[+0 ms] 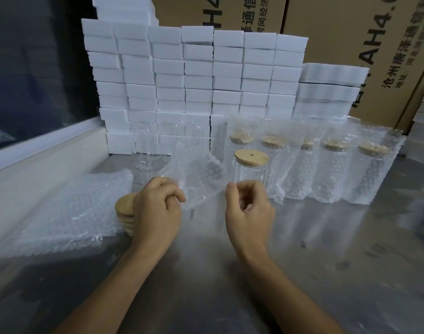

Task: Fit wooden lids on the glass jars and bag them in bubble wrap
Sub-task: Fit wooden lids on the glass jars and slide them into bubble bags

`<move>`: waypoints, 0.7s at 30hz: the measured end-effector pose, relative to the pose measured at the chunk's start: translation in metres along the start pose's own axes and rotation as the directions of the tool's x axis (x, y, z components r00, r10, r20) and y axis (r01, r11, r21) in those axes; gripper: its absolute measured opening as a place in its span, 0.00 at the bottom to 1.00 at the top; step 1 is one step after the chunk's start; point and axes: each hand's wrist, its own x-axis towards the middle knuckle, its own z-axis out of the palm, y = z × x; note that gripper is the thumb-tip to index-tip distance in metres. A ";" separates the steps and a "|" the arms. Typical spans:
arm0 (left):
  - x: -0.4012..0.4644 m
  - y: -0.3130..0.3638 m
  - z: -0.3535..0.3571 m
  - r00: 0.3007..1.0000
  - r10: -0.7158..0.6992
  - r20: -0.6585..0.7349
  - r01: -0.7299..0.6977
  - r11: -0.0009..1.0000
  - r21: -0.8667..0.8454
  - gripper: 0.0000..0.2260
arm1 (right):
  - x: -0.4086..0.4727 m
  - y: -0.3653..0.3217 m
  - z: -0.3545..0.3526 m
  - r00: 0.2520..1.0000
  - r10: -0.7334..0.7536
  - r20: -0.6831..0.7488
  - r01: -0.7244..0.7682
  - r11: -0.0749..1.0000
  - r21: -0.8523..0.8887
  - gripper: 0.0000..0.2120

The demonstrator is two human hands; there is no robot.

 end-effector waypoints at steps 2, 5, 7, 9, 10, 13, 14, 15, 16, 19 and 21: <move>-0.002 0.001 0.000 0.997 0.067 0.035 -0.069 0.996 0.062 0.14 | 0.006 0.001 -0.002 0.990 -0.105 -0.099 0.100 0.994 -0.048 0.14; -0.005 0.006 0.001 0.993 0.111 0.041 -0.116 0.985 0.130 0.06 | 0.017 0.019 -0.010 0.997 -0.078 -0.022 0.075 0.990 -0.122 0.35; -0.006 0.006 0.000 0.993 0.104 0.053 -0.111 0.981 0.157 0.05 | 0.021 0.036 -0.016 0.995 0.036 0.098 -0.022 0.990 -0.136 0.44; -0.007 0.005 0.000 0.994 0.067 0.088 -0.082 0.980 0.181 0.08 | 0.026 0.046 -0.018 0.964 0.169 0.205 -0.153 0.984 -0.088 0.48; -0.007 0.004 0.000 0.994 0.050 0.097 -0.068 0.980 0.189 0.09 | 0.029 0.051 -0.018 0.951 0.209 0.228 -0.194 0.977 -0.084 0.48; -0.009 0.003 0.000 0.991 0.059 0.123 -0.085 0.973 0.215 0.12 | 0.034 0.057 -0.017 0.952 0.218 0.213 -0.191 0.971 -0.141 0.44; -0.009 0.003 0.000 0.987 0.073 0.146 -0.105 0.969 0.225 0.13 | 0.034 0.057 -0.016 0.953 0.222 0.205 -0.197 0.971 -0.134 0.40; -0.009 0.003 0.001 0.983 0.079 0.168 -0.119 0.963 0.240 0.13 | 0.033 0.054 -0.015 0.953 0.230 0.198 -0.215 0.972 -0.098 0.36; -0.009 0.004 0.001 0.981 0.077 0.180 -0.123 0.959 0.257 0.14 | 0.031 0.049 -0.015 0.953 0.238 0.189 -0.235 0.971 -0.035 0.33; -0.008 0.005 0.002 0.983 0.056 0.175 -0.105 0.953 0.284 0.17 | 0.025 0.018 -0.013 0.968 0.209 0.138 -0.239 0.936 0.257 0.32; -0.008 0.007 0.001 0.986 0.029 0.164 -0.077 0.953 0.292 0.19 | 0.021 -0.006 -0.012 0.972 0.170 0.160 -0.226 0.863 0.453 0.33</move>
